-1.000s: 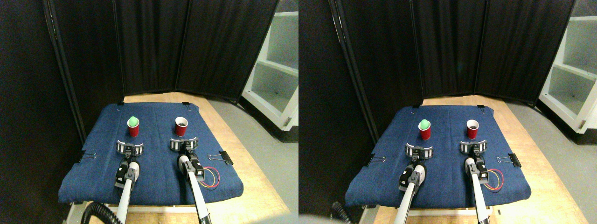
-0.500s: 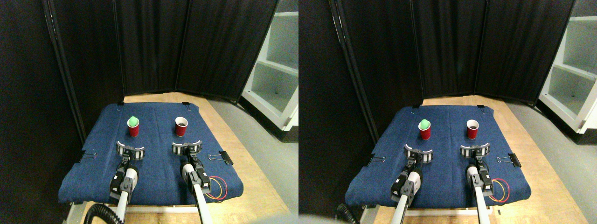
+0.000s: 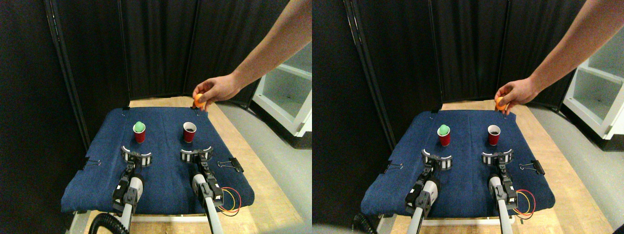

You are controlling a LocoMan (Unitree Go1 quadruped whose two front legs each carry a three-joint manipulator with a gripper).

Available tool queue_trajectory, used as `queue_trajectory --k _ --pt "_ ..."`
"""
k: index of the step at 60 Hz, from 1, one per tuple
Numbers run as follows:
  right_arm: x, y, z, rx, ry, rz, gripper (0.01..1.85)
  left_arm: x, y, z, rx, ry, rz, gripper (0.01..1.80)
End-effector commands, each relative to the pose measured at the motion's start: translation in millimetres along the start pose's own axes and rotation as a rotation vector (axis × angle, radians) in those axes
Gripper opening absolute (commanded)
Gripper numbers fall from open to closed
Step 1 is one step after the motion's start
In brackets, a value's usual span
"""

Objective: Pour (bimanual)

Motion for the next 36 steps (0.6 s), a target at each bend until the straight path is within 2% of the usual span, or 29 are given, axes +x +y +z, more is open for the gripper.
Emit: queue_trajectory --k 1,26,36 --pt "-1.0 14.0 -1.3 0.012 0.007 0.070 1.49 -1.0 -10.8 -3.3 -0.013 0.011 -0.045 1.29" --pt "2.6 10.2 -2.2 0.007 0.020 0.068 1.49 1.9 -10.3 -6.6 0.000 0.038 -0.045 1.30" --pt "3.7 7.9 -1.1 -0.001 0.017 0.064 1.50 1.3 -10.1 -6.7 -0.007 0.020 -0.046 1.30"
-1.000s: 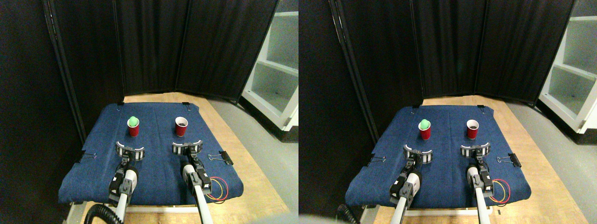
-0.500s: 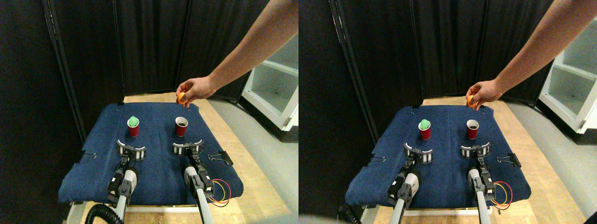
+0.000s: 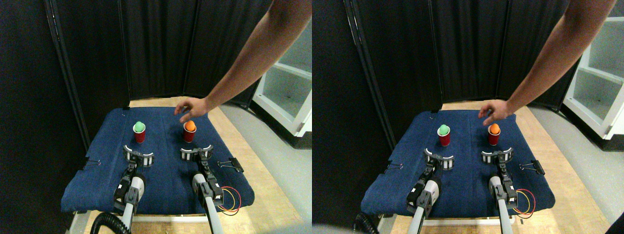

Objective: Pour (bimanual)

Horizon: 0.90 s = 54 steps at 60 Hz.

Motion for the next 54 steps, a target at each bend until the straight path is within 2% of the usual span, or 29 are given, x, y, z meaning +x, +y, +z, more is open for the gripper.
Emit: queue_trajectory --k 1,16,29,40,54 --pt "2.6 2.5 -0.3 0.007 0.011 0.032 1.51 -0.3 -7.0 -0.5 -0.003 -0.006 -0.039 1.31" --pt "0.7 1.0 1.0 -0.003 0.008 0.030 1.54 -2.6 -6.2 -2.4 -0.010 0.002 -0.035 1.29" --pt "-3.8 1.8 1.5 0.006 0.012 0.027 1.55 -7.5 -7.4 -3.8 -0.015 -0.015 -0.035 1.28" --pt "-7.7 2.2 3.2 0.000 0.005 0.029 1.53 -10.3 -6.9 -5.8 -0.021 0.005 -0.035 1.27" --pt "-10.8 1.8 5.3 0.000 0.003 0.036 1.53 -7.9 -4.6 -5.2 -0.021 -0.002 -0.030 1.29"
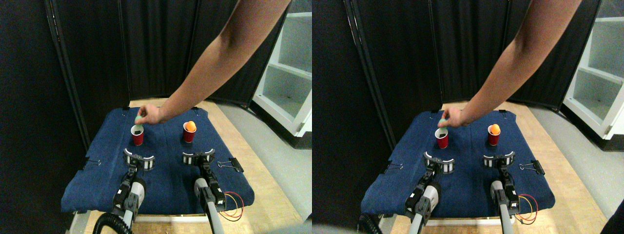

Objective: Pour (bimanual)

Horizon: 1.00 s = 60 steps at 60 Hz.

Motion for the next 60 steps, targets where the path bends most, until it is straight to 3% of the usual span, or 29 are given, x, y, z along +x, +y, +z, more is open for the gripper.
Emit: queue_trajectory --k 1,18,34,60 --pt "-2.4 10.2 1.0 -0.004 0.001 0.057 1.53 1.5 -7.1 -0.6 -0.005 0.001 -0.039 1.28" --pt "-1.6 10.5 0.3 0.002 0.003 0.060 1.54 1.0 -6.9 0.3 -0.005 0.001 -0.036 1.29" --pt "4.7 10.8 1.0 0.008 -0.001 0.050 1.55 11.8 -5.4 8.8 -0.026 0.011 -0.032 1.33" --pt "18.9 11.3 4.2 0.039 -0.027 0.026 1.51 28.8 -4.7 18.7 -0.026 -0.019 -0.013 1.35"
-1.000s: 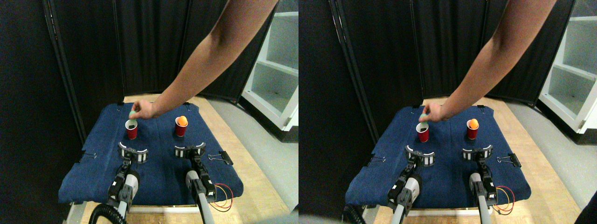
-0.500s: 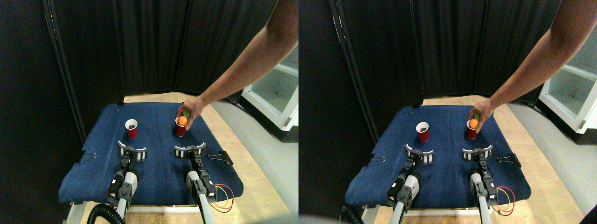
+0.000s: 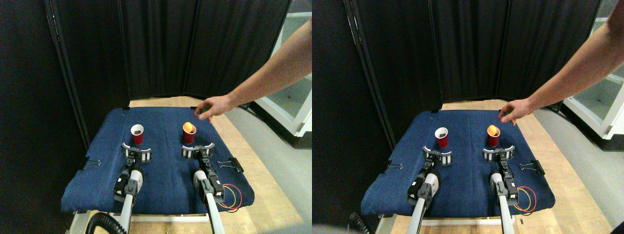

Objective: Pour (bimanual)

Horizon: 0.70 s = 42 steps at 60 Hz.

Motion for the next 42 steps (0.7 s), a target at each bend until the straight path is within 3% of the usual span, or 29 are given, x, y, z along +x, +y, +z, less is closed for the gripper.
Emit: queue_trajectory --k 1,29,42 --pt "4.9 -1.0 1.2 0.022 -0.014 0.001 1.53 6.2 -1.2 0.7 -0.002 -0.001 -0.013 1.36" --pt "34.2 -20.4 2.6 0.069 -0.009 -0.060 1.46 40.8 5.7 10.1 -0.044 -0.019 0.013 1.33" --pt "44.2 -18.0 4.0 0.066 0.002 -0.073 1.17 53.1 2.9 16.9 -0.045 -0.040 0.020 1.32"
